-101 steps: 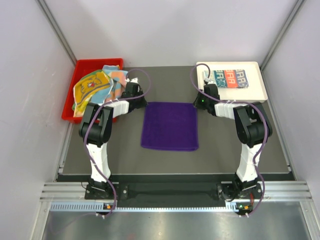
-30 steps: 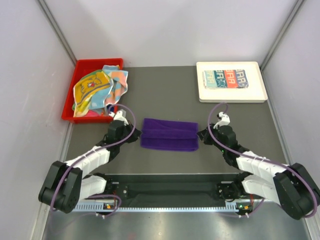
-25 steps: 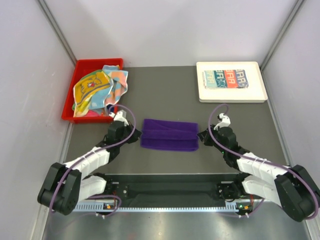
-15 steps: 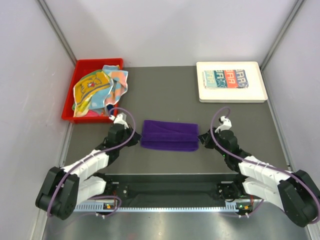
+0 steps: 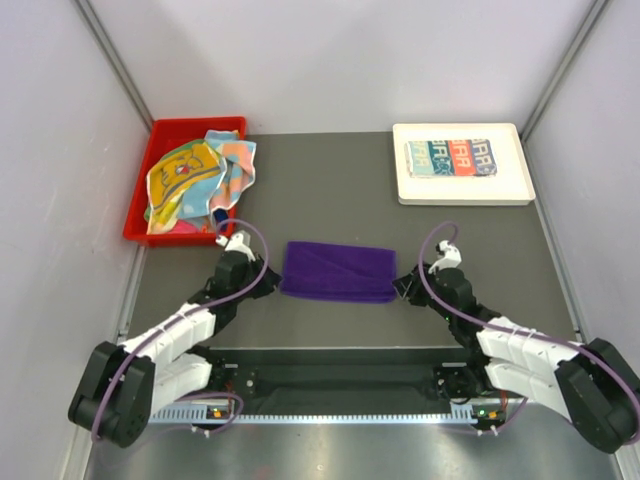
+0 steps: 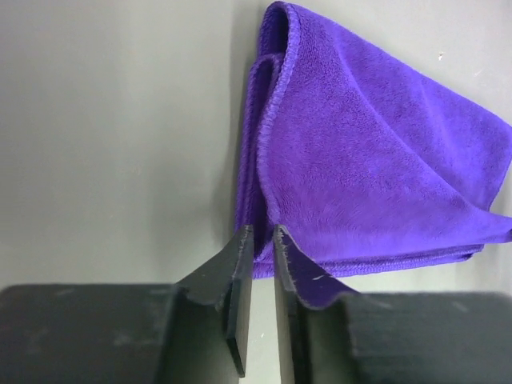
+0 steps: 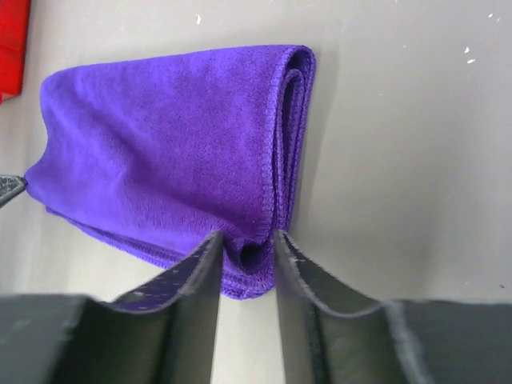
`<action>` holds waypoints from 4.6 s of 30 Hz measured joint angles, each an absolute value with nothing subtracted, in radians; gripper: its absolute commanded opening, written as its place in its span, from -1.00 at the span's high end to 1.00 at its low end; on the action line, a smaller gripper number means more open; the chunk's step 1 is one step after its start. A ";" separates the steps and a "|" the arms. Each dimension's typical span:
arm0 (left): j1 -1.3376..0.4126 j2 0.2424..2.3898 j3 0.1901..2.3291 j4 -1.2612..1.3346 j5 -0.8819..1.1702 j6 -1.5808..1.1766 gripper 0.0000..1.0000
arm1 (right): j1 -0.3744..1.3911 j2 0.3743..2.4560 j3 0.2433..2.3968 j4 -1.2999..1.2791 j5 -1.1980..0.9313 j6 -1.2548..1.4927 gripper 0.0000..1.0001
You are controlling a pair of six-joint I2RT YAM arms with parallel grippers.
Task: Fold and stack the towels
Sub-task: Fold the towel, then neatly place the folded towel into the bin
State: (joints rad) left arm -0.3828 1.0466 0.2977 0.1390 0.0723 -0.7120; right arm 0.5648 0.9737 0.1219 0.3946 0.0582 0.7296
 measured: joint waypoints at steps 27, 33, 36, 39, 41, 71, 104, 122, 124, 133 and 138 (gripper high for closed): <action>-0.535 1.250 0.564 -0.141 -0.057 -0.683 0.73 | 0.664 1.034 0.287 0.153 0.165 0.745 0.30; -0.554 1.251 0.535 -0.197 -0.133 -0.709 0.95 | 0.677 1.036 0.228 0.147 0.176 0.769 0.49; -0.554 1.251 0.527 -0.218 -0.156 -0.716 1.00 | 0.678 1.031 0.216 0.140 0.176 0.778 0.63; -0.556 1.251 0.527 -0.226 -0.171 -0.722 1.00 | 0.678 1.015 0.216 0.138 0.177 0.782 0.52; -0.556 1.250 0.530 -0.242 -0.182 -0.723 1.00 | 0.679 1.002 0.216 0.127 0.181 0.781 0.45; -0.716 1.430 0.714 -0.306 -0.161 -0.725 1.00 | 0.552 1.409 0.596 0.037 0.214 0.604 0.45; -0.721 1.325 0.703 -0.435 -0.190 -0.752 1.00 | 0.454 1.468 0.636 0.078 0.125 0.567 0.61; -0.721 1.540 0.946 -0.360 -0.155 -0.719 0.64 | 0.456 1.277 0.576 0.035 0.063 0.592 0.00; -0.721 1.555 0.908 -0.347 -0.169 -0.736 0.65 | 0.458 1.277 0.550 0.036 0.054 0.598 -0.05; -0.721 1.551 0.793 -0.273 -0.207 -0.818 0.68 | 0.497 1.315 0.496 0.050 0.029 0.633 -0.18; -0.721 1.532 0.765 -0.242 -0.212 -0.839 0.69 | 0.562 1.345 0.496 0.086 0.044 0.666 -0.18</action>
